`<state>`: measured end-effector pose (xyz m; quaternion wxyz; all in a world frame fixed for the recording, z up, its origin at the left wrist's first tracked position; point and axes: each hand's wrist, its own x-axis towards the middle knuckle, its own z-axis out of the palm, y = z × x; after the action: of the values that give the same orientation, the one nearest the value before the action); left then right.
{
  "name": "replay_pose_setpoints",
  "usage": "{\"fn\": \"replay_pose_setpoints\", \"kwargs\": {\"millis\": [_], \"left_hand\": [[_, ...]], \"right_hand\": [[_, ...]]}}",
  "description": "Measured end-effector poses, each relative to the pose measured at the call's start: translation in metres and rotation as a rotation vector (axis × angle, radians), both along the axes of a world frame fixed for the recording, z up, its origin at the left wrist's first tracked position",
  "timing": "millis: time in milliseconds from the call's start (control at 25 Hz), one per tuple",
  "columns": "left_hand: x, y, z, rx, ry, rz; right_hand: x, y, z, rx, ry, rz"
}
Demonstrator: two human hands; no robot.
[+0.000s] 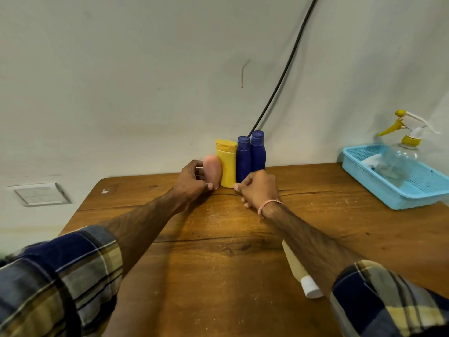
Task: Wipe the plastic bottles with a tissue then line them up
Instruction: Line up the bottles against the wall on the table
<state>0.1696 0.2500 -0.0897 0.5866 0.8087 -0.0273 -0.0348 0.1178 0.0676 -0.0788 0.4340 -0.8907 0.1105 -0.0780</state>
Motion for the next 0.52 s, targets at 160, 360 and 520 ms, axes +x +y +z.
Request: {"fn": "replay_pose_setpoints", "kwargs": {"millis": [160, 360, 520], "left_hand": [[-0.023, 0.012, 0.003, -0.047, 0.012, 0.026], [-0.08, 0.023, -0.006, -0.082, -0.03, 0.101], [-0.131, 0.024, -0.009, 0.06, -0.065, -0.036]], "right_hand": [[-0.058, -0.058, 0.035, -0.382, 0.106, 0.52], [-0.125, -0.11, 0.034, -0.7, 0.324, 0.775], [-0.144, -0.107, 0.019, -0.528, 0.18, 0.701]]}}
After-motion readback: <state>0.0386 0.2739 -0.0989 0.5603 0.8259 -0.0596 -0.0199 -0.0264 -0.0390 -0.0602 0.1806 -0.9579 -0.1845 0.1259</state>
